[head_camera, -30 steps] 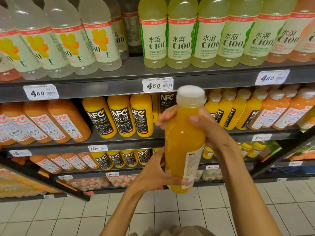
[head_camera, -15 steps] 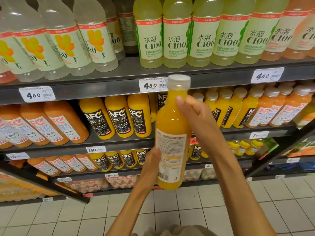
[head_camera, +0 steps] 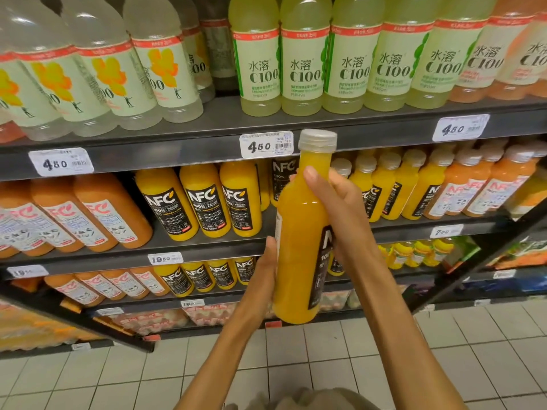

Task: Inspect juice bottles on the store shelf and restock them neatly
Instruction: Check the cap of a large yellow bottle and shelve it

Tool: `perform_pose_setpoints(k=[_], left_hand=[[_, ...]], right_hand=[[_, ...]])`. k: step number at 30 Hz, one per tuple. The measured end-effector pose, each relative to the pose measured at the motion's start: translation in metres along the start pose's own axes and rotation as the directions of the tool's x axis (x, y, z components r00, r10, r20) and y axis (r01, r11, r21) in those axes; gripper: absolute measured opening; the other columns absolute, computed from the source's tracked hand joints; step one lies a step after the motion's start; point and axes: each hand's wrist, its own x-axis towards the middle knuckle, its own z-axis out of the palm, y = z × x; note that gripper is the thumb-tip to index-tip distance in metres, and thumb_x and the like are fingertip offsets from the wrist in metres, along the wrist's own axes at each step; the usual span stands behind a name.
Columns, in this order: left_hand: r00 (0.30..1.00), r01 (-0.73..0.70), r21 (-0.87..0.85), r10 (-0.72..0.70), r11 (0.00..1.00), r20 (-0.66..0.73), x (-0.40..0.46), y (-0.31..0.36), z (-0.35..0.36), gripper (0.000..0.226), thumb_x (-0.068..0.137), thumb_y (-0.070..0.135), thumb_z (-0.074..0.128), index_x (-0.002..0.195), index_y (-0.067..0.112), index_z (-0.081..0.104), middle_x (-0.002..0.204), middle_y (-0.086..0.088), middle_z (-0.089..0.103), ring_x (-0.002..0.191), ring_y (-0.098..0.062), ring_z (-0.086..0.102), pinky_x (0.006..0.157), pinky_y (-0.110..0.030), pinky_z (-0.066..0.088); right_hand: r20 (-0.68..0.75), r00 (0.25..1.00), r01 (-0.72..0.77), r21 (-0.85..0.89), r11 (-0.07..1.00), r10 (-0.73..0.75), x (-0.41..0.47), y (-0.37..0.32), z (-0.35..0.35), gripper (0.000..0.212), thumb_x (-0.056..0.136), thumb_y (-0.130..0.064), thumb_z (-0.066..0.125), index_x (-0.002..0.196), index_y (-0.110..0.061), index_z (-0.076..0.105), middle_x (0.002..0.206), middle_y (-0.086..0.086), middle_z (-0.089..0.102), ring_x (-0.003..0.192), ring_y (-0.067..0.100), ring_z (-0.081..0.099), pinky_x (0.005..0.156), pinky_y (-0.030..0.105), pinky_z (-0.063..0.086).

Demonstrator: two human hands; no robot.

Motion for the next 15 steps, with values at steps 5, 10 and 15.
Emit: perform_pose_setpoints(k=[5,10,15], left_hand=[[0.999,0.032,-0.306,-0.037,0.951,-0.009,-0.001,0.001,0.010,0.043,0.089,0.045,0.041,0.095,0.016,0.072,0.089,-0.009,0.075,0.081,-0.025,0.072,0.065,-0.035,0.058],[0.988,0.084,-0.233,-0.051,0.969,0.144,-0.011,0.004,0.010,0.073,0.065,0.053,0.067,0.110,-0.004,0.060,0.103,-0.025,0.064,0.093,-0.038,0.061,0.090,-0.054,0.049],[0.997,0.056,-0.107,-0.049,0.993,0.061,-0.005,0.011,0.000,0.064,0.083,0.052,0.045,0.121,0.002,0.055,0.104,-0.015,0.070,0.097,-0.031,0.067,0.081,-0.042,0.056]], right_hand=[[0.203,0.975,0.138,-0.223,0.965,-0.093,0.003,-0.010,0.004,0.018,0.088,-0.039,0.054,0.095,-0.022,0.061,0.080,-0.014,0.065,0.077,0.001,0.062,0.067,0.017,0.048],[0.531,0.844,-0.212,0.210,0.954,0.071,0.007,-0.007,0.003,0.049,0.073,-0.050,0.072,0.107,-0.016,0.066,0.103,0.006,0.070,0.098,0.023,0.066,0.084,0.036,0.053],[0.389,0.921,-0.147,0.349,0.925,-0.001,0.004,0.002,0.004,0.048,0.077,-0.047,0.071,0.104,-0.008,0.065,0.101,0.014,0.068,0.092,0.030,0.065,0.079,0.041,0.054]])
